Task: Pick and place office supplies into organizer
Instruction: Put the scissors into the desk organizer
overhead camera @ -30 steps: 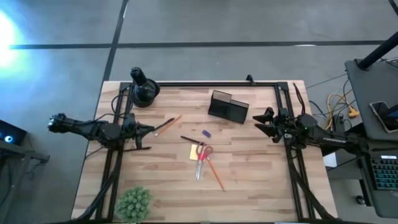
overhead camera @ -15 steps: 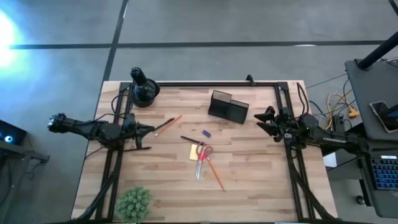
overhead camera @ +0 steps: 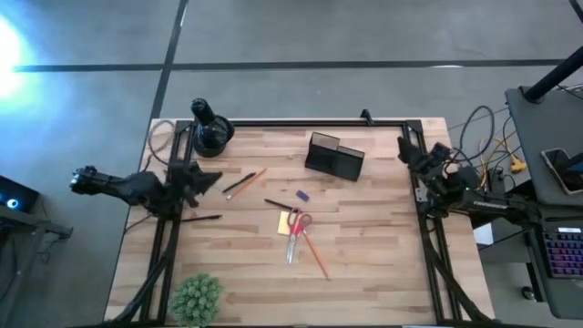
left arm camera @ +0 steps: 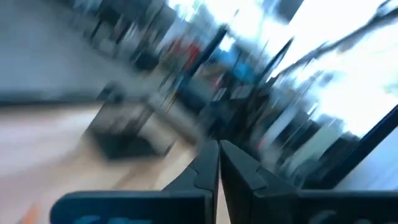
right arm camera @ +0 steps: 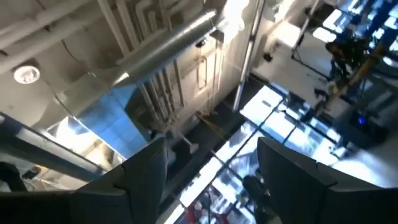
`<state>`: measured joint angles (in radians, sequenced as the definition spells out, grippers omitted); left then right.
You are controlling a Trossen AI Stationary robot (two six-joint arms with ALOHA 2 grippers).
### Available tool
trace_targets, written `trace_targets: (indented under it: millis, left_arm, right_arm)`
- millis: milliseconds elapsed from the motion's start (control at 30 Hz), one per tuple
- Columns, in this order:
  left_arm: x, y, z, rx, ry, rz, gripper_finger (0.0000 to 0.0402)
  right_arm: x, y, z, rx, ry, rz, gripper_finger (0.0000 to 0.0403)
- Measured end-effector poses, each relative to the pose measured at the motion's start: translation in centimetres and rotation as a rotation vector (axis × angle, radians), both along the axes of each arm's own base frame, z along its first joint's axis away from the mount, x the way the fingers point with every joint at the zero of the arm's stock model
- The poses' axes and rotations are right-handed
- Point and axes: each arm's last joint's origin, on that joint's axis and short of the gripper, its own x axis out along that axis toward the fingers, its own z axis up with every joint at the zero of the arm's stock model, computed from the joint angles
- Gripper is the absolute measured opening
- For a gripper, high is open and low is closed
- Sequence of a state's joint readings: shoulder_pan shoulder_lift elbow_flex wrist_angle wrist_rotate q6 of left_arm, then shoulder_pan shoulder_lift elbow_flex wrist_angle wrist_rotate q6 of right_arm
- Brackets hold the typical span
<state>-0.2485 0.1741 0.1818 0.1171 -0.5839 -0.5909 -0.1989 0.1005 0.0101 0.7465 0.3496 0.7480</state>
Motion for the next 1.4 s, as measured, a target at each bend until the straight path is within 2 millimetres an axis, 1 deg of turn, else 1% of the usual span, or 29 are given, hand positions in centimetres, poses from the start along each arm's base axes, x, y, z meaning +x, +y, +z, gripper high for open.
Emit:
trace_targets:
  millis: [167, 300, 433, 567, 667, 700, 767, 800, 900, 933, 967, 1000, 1033, 1067, 1100, 1167, 1233, 1300, 1400]
  left_arm:
    - [-0.8, 0.2, 2.7, 0.08, -0.241, 0.038, 0.0]
    - [-1.5, 0.4, 4.1, 0.097, -0.383, 0.071, 0.0]
    - [-2.0, 0.5, 4.7, 0.112, -0.449, 0.097, 0.0]
    - [-2.4, 0.6, 5.2, 0.089, -0.515, 0.108, 0.0]
    - [-2.6, 0.7, 5.4, 0.081, -0.541, 0.116, 0.0]
    - [-2.7, 0.7, 5.4, 0.082, -0.546, 0.119, 0.0]
    - [-2.7, 0.7, 5.5, 0.08, -0.552, 0.122, 0.0]
    - [-2.7, 0.7, 5.5, 0.08, -0.552, 0.122, 0.0]
    - [-2.8, 0.7, 5.6, 0.087, -0.572, 0.092, 0.0]
    - [-2.8, 0.6, 5.6, 0.095, -0.582, 0.076, 0.0]
    - [-2.8, 0.6, 5.7, 0.102, -0.588, 0.062, 0.0]
    - [-2.8, 0.6, 5.7, 0.104, -0.587, 0.058, 0.0]
    - [-2.8, 0.6, 5.6, 0.103, -0.585, 0.058, 0.0]
    - [-2.8, 0.6, 5.6, 0.103, -0.583, 0.058, 0.0]
    - [-2.8, 0.6, 5.6, 0.105, -0.582, 0.059, 0.0]
    - [-2.6, 0.6, 5.5, 0.115, -0.56, 0.073, 0.0]
    - [-2.4, 0.5, 5.3, 0.134, -0.522, 0.074, 0.0]
    - [-2.1, 0.4, 5.0, 0.146, -0.476, 0.067, 0.0]
    - [-1.6, 0.3, 4.2, 0.158, -0.386, 0.05, 0.0]
  right_arm:
    - [0.0, 0.0, 0.0, 0.025, -0.025, 0.033, 0.0238]
    - [0.1, 0.0, 0.0, 0.037, -0.029, 0.042, 0.0238]
    - [0.2, 0.0, -0.1, 0.033, -0.015, 0.039, 0.0237]
    - [0.6, -0.5, -0.5, 0.127, 0.01, -0.082, 0.0235]
    - [0.9, -0.6, -0.6, 0.162, 0.013, -0.097, 0.0235]
    - [1.1, -0.6, -0.3, 0.17, -0.007, -0.071, 0.0235]
    - [1.5, -0.5, 1.5, 0.116, -0.011, 0.013, 0.0235]
    - [1.8, -0.4, 2.3, 0.08, 0.011, 0.027, 0.0235]
    - [2.7, -0.6, 5.2, 0.01, 0.084, -0.032, 0.0235]
    - [3.1, -0.7, 6.4, -0.016, 0.113, -0.053, 0.0235]
    - [3.6, -0.7, 7.9, -0.048, 0.131, -0.032, 0.0235]
    - [4.3, -0.6, 9.4, -0.075, 0.163, 0.024, 0.0234]
    - [5.1, -0.6, 10.5, -0.065, 0.222, 0.085, 0.0232]
    - [6.3, -0.7, 11.3, -0.032, 0.319, 0.141, 0.0229]
    - [7.4, -0.7, 11.6, 0.012, 0.45, 0.193, 0.0224]
    - [9.4, -0.9, 10.9, 0.149, 0.772, 0.233, 0.0213]
    - [10.4, -1.0, 9.8, 0.328, 1.046, 0.237, 0.0202]
    - [11.4, -0.7, 9.5, 0.445, 1.207, 0.264, 0.0197]
    - [13.6, 0.7, 8.7, 0.483, 1.367, 0.322, 0.0197]
